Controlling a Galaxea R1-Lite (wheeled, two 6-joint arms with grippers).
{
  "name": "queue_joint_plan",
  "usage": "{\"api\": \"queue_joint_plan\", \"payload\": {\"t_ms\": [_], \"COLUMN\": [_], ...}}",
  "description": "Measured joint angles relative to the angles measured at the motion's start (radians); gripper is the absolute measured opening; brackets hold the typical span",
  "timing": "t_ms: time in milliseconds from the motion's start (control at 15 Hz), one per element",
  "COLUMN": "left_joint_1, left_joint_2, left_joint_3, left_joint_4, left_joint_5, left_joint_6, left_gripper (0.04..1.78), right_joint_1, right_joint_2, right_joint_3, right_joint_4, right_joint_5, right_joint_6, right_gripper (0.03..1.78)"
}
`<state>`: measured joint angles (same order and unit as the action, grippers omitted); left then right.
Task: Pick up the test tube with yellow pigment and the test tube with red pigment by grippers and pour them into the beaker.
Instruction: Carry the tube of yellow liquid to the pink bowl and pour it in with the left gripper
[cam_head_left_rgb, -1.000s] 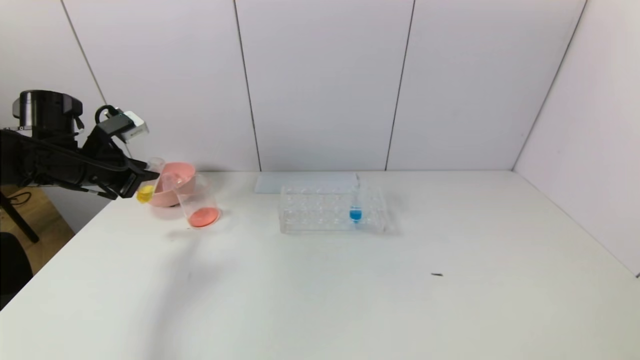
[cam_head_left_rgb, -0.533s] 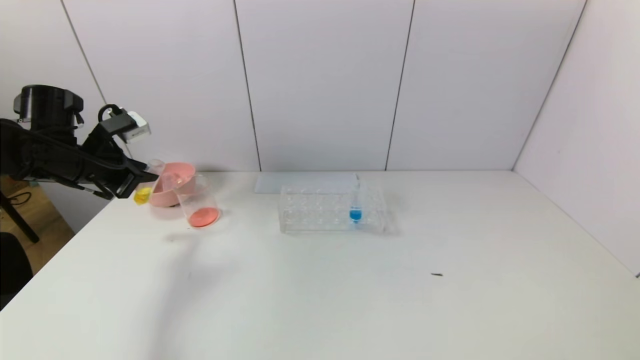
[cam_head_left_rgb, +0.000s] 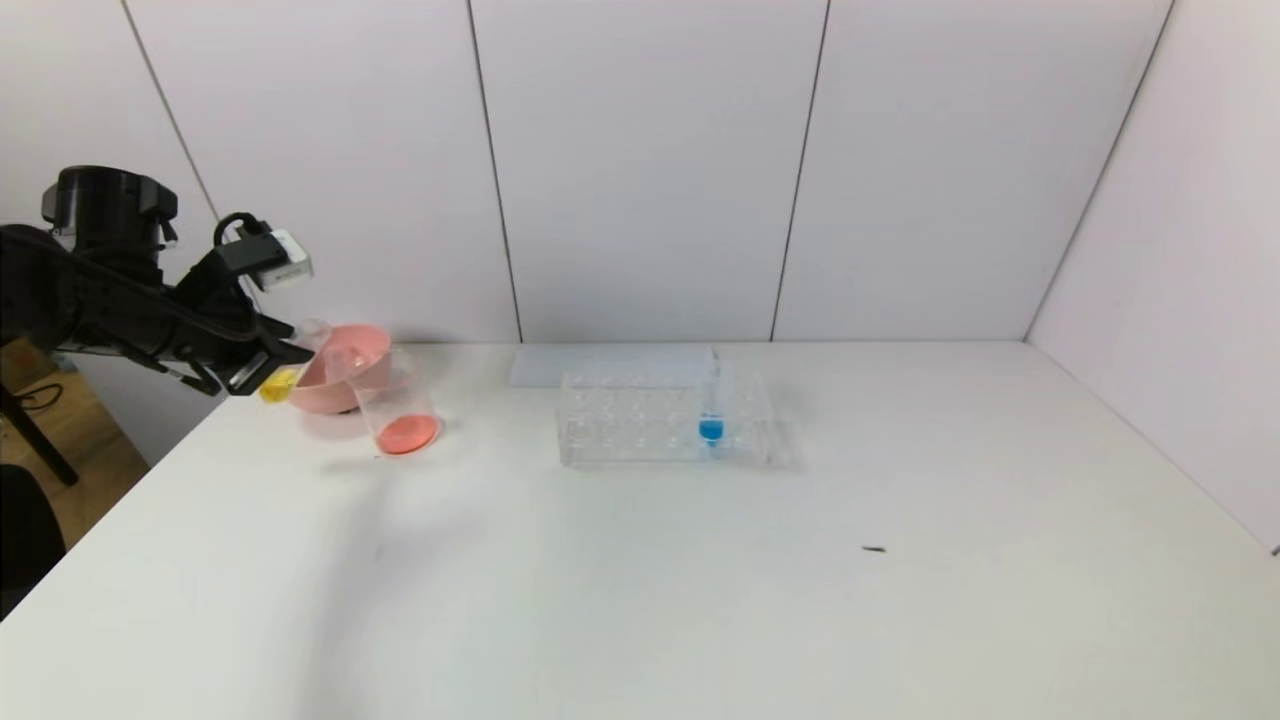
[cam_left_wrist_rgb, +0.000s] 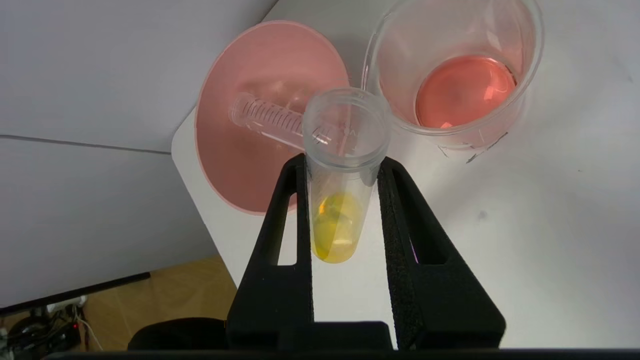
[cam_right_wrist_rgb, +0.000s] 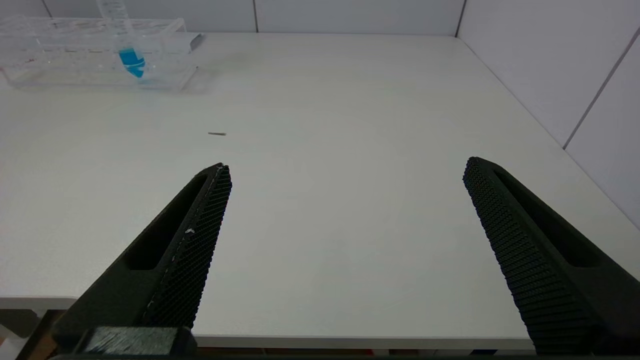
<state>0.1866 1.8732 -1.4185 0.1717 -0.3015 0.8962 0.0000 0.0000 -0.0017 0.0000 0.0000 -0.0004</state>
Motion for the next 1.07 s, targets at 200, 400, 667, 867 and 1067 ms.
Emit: {"api": "queue_joint_plan", "payload": {"t_ms": [200,400,667,867,1067], "left_joint_1": [-0.003,-0.013,-0.018,-0.027,-0.038], "left_joint_2": [0.003,0.011,0.032,0.05,0.075], "left_joint_3": [-0.051,-0.077,-0.101,-0.119,-0.144], "left_joint_4": [0.113,0.132,0.132,0.135,0.137], "left_joint_5": [0.021,0.037,0.042,0.038,0.034], "left_joint_6": [0.017,0.03,0.082,0.113,0.134], "left_gripper": [0.44,0.44,0.44,0.44,0.44], "right_joint_1": [0.0,0.0,0.0,0.0,0.0], "right_joint_2": [0.0,0.0,0.0,0.0,0.0], "right_joint_3": [0.0,0.0,0.0,0.0,0.0], "right_joint_4": [0.0,0.0,0.0,0.0,0.0], "right_joint_5": [0.0,0.0,0.0,0.0,0.0], "right_joint_6": [0.0,-0.001,0.0,-0.001,0.0], "right_gripper": [1.7,1.7,1.7,1.7,1.7]}}
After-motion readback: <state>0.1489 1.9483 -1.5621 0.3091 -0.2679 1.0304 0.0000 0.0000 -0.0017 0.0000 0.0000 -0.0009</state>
